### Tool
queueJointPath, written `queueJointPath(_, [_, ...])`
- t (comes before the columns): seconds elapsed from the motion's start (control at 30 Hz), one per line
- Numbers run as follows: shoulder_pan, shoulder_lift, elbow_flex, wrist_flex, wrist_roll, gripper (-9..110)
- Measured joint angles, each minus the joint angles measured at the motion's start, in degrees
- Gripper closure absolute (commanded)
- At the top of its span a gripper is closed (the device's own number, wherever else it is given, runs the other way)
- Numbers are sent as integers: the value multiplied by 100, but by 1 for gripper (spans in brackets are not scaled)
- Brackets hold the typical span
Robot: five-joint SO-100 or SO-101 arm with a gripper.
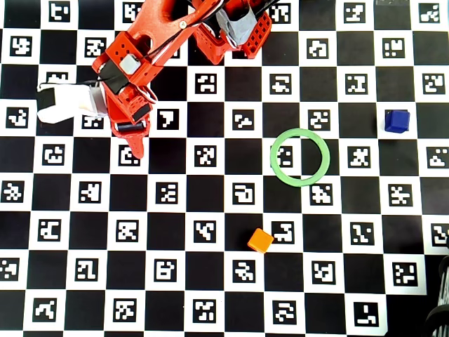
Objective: Grab the red cube then put it in the green circle then put the blue cube on top and finally the orange cube on top
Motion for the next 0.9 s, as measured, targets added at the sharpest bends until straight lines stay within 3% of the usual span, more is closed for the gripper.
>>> queueJointPath(0.9, [-360,0,35,-211,3076,60])
